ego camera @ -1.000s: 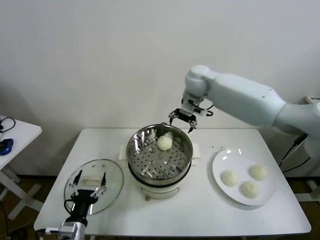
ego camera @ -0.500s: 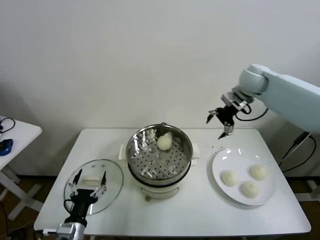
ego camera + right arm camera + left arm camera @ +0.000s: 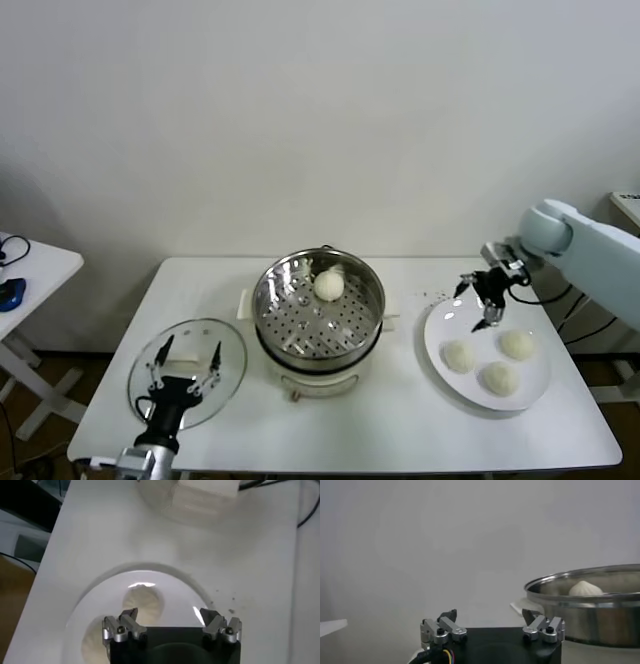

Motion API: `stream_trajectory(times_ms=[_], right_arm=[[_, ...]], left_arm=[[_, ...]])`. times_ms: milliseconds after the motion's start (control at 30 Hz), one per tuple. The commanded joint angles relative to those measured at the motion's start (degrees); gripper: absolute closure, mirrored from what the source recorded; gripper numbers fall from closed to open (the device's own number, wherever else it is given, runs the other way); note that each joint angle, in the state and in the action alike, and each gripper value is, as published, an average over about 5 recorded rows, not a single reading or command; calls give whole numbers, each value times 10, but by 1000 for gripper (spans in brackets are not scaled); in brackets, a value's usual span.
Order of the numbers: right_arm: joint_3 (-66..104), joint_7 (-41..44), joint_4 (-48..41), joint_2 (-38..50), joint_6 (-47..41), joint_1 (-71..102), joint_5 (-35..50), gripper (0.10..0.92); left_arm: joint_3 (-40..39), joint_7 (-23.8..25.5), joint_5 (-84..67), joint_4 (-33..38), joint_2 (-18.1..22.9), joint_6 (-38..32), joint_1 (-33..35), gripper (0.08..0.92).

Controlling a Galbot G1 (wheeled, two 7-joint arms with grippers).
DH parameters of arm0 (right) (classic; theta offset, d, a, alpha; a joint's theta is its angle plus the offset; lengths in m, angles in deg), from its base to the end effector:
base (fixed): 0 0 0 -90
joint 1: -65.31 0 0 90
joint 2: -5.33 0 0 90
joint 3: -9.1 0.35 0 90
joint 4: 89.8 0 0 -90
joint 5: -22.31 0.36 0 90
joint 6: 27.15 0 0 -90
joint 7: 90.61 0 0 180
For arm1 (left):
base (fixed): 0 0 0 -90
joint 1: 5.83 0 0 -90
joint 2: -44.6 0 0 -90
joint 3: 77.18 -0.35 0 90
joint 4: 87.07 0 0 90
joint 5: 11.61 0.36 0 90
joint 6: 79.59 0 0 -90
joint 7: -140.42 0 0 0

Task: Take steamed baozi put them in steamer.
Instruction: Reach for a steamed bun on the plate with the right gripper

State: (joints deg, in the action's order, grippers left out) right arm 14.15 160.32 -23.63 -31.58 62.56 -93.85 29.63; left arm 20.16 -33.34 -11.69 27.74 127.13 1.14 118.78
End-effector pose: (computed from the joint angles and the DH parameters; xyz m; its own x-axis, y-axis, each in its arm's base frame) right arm 0.5335 -0.1991 -0.1721 -0.0116 -0.2384 0.9711 -0.9875 -0.1496 -0.0485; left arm 0.1578 0.0673 -0.3420 -0.9970 0.0748 0.0172 0.0767 0.9813 0.1765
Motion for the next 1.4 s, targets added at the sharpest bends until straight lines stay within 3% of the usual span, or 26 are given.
stream_trajectory(times_ms=[33, 1067, 1400], right_arm=[[46, -5, -3, 12, -10, 91, -26, 203], [46, -22, -66, -52, -7, 98, -65, 204], [57, -21, -73, -56, -5, 104, -72, 289]], left_arm=[[-4, 15, 2, -1, -4, -13, 1, 177], [-6, 16, 9, -5, -5, -21, 11, 177], [-4, 15, 9, -7, -4, -21, 11, 177]])
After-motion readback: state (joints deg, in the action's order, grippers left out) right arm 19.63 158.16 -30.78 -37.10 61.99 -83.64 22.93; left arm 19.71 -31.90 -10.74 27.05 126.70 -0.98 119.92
